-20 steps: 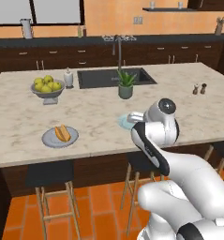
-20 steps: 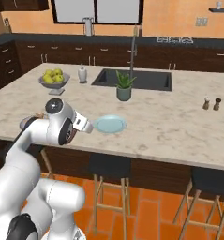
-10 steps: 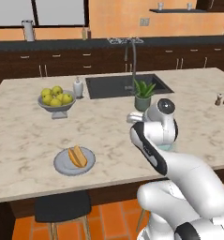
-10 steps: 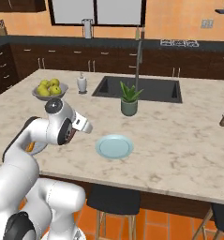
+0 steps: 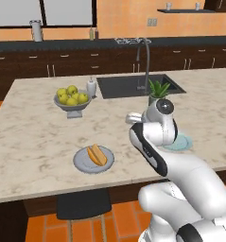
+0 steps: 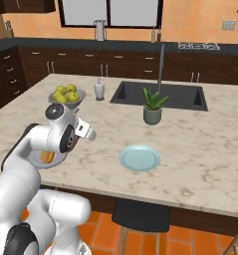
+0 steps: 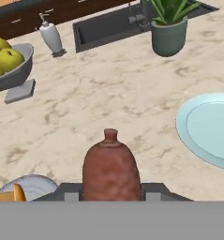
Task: Place one bun and one sausage from the bowl on each plate.
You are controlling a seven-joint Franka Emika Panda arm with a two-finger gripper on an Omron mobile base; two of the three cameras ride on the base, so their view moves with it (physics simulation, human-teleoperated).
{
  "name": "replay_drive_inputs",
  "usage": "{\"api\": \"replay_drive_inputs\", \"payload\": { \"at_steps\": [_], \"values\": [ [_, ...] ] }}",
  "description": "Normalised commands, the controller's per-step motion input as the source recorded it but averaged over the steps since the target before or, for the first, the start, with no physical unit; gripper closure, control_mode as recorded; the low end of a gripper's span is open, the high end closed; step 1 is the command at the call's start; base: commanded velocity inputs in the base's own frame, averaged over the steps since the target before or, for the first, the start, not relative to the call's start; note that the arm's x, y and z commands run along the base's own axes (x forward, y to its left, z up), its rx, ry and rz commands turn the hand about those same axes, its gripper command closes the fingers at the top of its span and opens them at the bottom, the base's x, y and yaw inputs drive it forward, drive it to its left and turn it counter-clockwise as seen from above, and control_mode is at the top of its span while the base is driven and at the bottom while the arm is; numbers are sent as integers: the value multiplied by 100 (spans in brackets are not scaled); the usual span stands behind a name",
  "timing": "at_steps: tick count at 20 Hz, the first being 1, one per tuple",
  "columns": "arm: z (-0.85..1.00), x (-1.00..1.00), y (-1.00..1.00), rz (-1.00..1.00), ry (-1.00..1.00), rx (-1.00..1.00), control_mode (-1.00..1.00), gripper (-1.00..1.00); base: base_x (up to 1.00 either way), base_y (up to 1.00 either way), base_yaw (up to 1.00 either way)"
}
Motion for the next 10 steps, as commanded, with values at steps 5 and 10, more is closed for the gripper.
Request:
{"api": "replay_drive_inputs", "payload": {
  "at_steps": [5,10],
  "values": [
    [8,0,100,19,26,-21,-100,100,0,0,0],
    [-1,0,100,33,34,-10,-100,100,0,0,0]
  ]
}}
